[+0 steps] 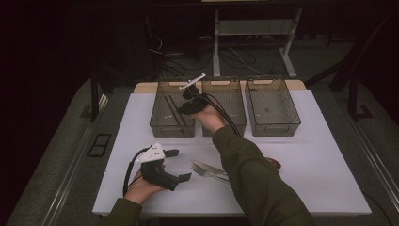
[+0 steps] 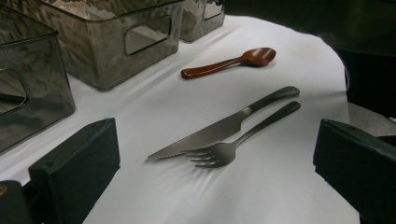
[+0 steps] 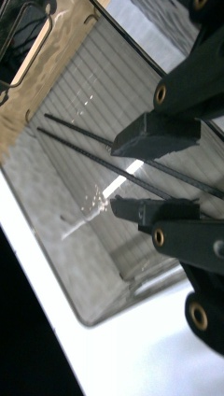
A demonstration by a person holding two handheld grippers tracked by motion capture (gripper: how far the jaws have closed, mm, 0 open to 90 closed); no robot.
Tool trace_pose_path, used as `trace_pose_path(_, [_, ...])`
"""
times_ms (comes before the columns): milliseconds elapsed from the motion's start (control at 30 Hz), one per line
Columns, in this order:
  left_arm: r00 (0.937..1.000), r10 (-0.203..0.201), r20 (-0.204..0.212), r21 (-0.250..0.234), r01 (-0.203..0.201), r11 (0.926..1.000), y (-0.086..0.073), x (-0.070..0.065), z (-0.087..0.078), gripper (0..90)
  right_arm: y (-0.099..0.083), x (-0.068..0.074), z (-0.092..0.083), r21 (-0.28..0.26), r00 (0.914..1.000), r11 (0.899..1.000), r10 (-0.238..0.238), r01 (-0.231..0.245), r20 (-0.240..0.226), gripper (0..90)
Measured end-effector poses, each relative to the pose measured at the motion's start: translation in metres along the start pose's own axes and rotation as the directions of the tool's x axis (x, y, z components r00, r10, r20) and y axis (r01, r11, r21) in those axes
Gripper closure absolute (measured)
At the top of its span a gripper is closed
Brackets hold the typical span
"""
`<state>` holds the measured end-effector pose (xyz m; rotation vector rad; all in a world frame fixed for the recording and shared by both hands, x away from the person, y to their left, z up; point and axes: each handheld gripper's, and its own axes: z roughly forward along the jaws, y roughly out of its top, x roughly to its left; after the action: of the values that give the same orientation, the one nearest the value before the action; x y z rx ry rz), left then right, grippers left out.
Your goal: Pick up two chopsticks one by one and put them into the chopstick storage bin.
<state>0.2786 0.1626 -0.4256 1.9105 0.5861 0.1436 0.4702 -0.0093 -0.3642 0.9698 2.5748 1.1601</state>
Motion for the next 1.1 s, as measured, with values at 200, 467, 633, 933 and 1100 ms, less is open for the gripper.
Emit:
trace_pose_path(200, [1.0000,0.004,-0.005,0.004,-0.004,1.0000,0.000,0.001,0.000,0.0,-0.009,0.000,-0.020,-0.055,0.9986,0.998,-0.014,0.011,-0.050,52.5])
trace_pose_path(467, [0.9999,0.006,-0.011,0.010,-0.006,0.9999,0.000,0.001,0.000,0.0,-0.030,-0.003,-0.049,-0.097,0.9937,0.995,-0.040,0.030,-0.105,45.5])
trace_pose_path(633, [0.9999,0.008,-0.011,0.020,-0.008,0.9998,-0.001,0.001,0.001,0.0,-0.047,-0.005,-0.069,-0.128,0.9906,0.991,-0.043,0.026,-0.130,41.6])
trace_pose_path(933, [0.9999,0.002,-0.014,0.020,-0.002,0.9998,-0.002,0.000,0.002,0.0,-0.078,-0.010,-0.092,-0.162,0.9891,0.987,-0.032,0.008,-0.143,37.1])
trace_pose_path(1100, [0.9998,0.005,-0.017,0.026,-0.004,0.9997,-0.002,0.001,0.002,0.0,-0.095,-0.013,-0.106,-0.184,0.9887,0.983,-0.016,-0.011,-0.149,36.3])
